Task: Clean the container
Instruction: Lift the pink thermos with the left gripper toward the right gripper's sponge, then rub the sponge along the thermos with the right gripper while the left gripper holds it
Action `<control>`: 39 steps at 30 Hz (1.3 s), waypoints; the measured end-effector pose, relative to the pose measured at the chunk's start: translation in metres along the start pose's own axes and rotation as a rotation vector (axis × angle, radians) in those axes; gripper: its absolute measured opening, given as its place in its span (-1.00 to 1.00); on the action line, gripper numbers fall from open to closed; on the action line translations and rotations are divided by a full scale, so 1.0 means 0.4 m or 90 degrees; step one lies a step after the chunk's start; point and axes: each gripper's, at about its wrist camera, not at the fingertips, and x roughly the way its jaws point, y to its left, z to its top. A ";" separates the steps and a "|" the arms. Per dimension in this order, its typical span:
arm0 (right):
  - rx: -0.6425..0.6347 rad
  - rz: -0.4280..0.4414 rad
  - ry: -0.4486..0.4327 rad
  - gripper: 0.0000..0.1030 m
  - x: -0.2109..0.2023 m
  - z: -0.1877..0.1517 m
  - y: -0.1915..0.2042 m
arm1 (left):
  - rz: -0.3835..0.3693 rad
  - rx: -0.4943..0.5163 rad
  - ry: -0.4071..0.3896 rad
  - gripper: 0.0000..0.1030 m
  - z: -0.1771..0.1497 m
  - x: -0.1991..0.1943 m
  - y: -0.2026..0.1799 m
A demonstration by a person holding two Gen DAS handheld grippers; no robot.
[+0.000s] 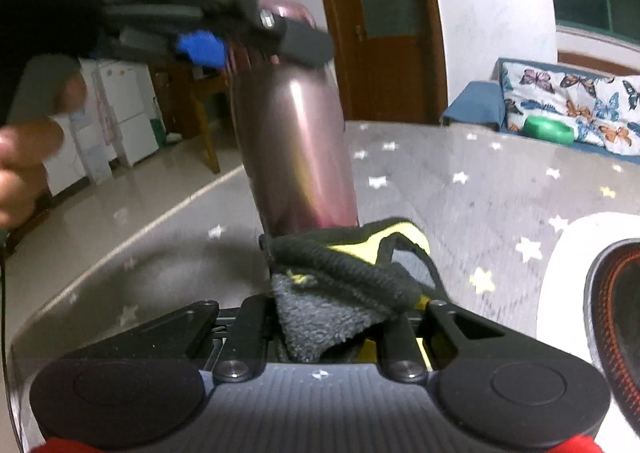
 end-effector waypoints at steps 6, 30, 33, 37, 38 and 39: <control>0.020 0.032 -0.019 -0.69 -0.036 0.009 -0.027 | -0.010 0.010 0.000 0.04 -0.005 -0.018 0.002; -0.020 0.098 0.002 -0.69 0.004 -0.033 -0.072 | -0.052 0.043 0.000 0.04 -0.002 0.000 0.017; -0.002 0.108 -0.001 -0.69 -0.006 -0.024 -0.084 | -0.061 0.051 0.001 0.04 -0.011 -0.009 0.019; 0.013 0.127 -0.035 -0.69 -0.047 0.018 -0.103 | -0.070 0.055 0.006 0.04 -0.008 -0.007 0.028; 0.008 0.130 -0.047 -0.69 -0.057 0.033 -0.106 | -0.074 0.053 0.007 0.04 -0.007 -0.006 0.032; 0.001 0.133 -0.060 -0.69 -0.076 0.043 -0.104 | -0.077 0.053 0.008 0.04 -0.006 -0.004 0.035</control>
